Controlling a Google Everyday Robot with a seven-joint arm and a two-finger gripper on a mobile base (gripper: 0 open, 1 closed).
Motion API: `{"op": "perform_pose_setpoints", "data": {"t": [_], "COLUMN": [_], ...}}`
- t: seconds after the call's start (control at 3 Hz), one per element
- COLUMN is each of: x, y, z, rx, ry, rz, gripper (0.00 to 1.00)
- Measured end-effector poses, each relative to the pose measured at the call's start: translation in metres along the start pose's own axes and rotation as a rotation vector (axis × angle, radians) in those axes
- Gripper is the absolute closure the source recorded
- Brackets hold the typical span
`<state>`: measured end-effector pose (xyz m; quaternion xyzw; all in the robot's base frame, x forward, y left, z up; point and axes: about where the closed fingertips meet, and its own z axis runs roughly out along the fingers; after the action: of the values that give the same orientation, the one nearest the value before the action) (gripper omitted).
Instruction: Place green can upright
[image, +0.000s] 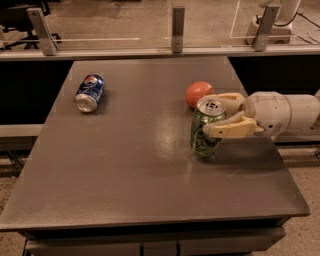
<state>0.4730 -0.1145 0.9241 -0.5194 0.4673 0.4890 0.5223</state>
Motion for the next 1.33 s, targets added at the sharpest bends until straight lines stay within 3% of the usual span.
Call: {"op": "perform_pose_setpoints", "data": {"t": [0.67,1.0,1.33], "x": [-0.001,-0.005,-0.008], "y": [0.005,0.014,0.025], "z": [0.007,-0.003,-0.026], "rx": [-0.026,-0.031,0.004], "ry": [0.009,-0.028,-0.045], "rz": [-0.025,-0.079,-0.120], "gripper": [1.00,1.00,0.81]}}
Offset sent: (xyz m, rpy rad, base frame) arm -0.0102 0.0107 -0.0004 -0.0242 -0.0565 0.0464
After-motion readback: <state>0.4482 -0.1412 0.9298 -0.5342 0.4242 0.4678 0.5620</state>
